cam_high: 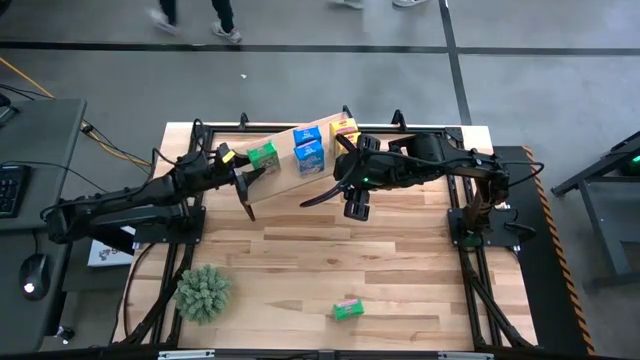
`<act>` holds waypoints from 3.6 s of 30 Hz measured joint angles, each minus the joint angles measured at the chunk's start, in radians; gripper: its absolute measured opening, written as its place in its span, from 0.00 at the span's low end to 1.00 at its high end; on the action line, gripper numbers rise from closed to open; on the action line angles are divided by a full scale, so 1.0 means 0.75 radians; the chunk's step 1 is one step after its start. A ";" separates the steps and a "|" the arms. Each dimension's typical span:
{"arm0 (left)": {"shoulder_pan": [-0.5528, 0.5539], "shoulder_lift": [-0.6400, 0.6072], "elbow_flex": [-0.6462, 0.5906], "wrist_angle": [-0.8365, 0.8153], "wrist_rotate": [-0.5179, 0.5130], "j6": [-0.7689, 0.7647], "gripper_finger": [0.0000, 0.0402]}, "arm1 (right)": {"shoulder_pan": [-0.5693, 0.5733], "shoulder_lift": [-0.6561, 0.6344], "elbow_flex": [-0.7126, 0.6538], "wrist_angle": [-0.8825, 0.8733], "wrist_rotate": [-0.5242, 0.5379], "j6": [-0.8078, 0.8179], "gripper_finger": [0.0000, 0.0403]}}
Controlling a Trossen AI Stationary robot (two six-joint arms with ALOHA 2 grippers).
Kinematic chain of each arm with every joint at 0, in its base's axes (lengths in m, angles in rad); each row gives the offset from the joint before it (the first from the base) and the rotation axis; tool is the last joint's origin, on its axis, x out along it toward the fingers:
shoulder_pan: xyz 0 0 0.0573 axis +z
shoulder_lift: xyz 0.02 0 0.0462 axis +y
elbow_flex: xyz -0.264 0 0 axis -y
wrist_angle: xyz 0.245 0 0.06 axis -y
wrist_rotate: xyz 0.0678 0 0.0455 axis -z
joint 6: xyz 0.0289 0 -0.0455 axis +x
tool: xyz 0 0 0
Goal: Stack cereal on shelf
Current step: Put the green cereal box on the shelf, then put the green cereal box on the shelf aligned with the green cereal box
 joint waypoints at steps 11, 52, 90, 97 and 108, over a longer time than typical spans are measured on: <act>0.000 -0.073 0.000 -0.044 -0.004 0.006 0.54 | 0.000 0.001 0.000 0.000 0.000 0.002 0.44; 0.001 -0.254 0.449 -0.915 0.091 -0.070 0.54 | -0.001 0.001 0.000 0.002 0.000 0.007 0.44; -0.963 0.062 0.426 -0.017 -0.243 0.101 0.53 | 0.021 0.034 0.002 0.001 -0.247 0.082 0.44; -1.092 0.156 0.489 -0.006 -0.443 0.196 0.53 | 0.189 0.150 0.002 -0.026 -0.399 0.149 0.44; -1.126 0.164 0.489 -0.003 -0.505 0.220 0.53 | 0.464 0.320 0.001 -0.159 -0.130 0.451 0.44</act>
